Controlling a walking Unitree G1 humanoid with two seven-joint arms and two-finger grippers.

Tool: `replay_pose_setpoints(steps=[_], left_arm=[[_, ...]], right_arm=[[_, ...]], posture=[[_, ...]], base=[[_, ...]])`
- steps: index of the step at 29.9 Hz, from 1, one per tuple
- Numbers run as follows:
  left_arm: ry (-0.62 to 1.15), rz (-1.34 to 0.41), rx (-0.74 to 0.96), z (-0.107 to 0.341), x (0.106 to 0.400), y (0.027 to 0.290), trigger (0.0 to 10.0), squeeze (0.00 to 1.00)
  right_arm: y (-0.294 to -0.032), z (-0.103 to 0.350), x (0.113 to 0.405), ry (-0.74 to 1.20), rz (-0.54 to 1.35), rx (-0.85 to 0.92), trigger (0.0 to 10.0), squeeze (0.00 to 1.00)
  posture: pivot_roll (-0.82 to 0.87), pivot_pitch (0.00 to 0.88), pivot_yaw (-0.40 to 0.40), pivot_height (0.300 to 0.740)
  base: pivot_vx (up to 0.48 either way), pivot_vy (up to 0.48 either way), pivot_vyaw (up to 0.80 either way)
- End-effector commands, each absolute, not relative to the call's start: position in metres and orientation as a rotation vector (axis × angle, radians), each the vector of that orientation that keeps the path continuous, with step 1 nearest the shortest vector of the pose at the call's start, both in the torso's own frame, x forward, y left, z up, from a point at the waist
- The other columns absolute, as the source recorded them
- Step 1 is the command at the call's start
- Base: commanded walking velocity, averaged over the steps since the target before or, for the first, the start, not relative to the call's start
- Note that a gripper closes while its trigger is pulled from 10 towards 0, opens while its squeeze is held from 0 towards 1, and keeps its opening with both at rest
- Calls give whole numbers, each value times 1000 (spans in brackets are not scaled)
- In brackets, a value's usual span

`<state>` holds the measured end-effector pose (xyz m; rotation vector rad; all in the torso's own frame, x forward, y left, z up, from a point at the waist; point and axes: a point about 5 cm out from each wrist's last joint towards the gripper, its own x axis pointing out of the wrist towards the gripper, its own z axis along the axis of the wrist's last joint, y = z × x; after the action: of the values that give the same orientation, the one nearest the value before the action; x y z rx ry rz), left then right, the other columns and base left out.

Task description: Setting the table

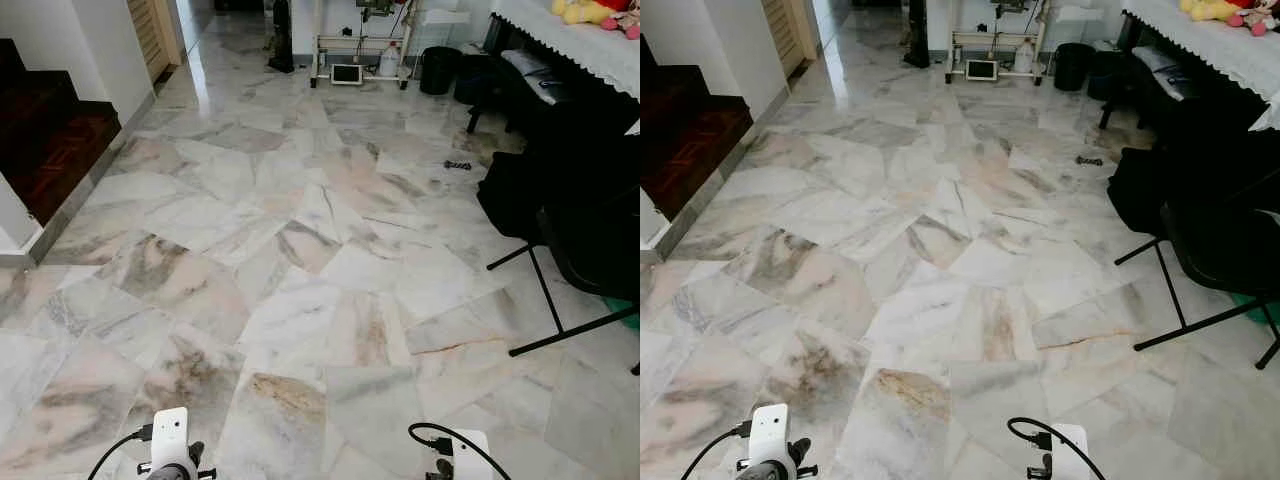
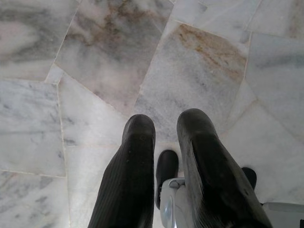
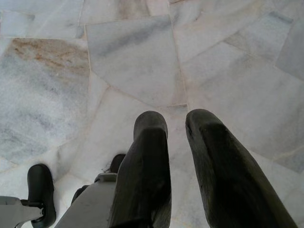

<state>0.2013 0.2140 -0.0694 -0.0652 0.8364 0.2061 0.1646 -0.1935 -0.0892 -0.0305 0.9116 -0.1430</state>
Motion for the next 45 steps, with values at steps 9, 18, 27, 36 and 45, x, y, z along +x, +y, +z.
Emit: replay_pose_setpoints(steps=[9, 18, 27, 36, 45], left_arm=[[1048, 22, 144, -84, 163, 235, 10000, 0], [1044, 19, 135, -86, 164, 227, 10000, 0], [1044, 8, 137, -87, 166, 219, 10000, 0], [1044, 18, 151, -85, 164, 233, 10000, 0], [1042, 4, 145, -87, 166, 217, 10000, 0]], right_arm=[[-182, -101, 142, 1027, -87, 210, 10000, 0], [-182, -100, 145, 1027, -89, 200, 10000, 0], [-177, -100, 148, 1021, -94, 204, 10000, 0], [-177, -100, 147, 1020, -99, 200, 10000, 0], [-179, -100, 147, 1020, -92, 168, 10000, 0]], posture=[[49, 7, -4, 740], [36, 24, -8, 740], [24, 16, -1, 740], [21, 6, -2, 740], [25, 0, -7, 740]], base=[[0, 0, 0], [0, 0, 0], [0, 0, 0], [0, 0, 0], [0, 0, 0]])
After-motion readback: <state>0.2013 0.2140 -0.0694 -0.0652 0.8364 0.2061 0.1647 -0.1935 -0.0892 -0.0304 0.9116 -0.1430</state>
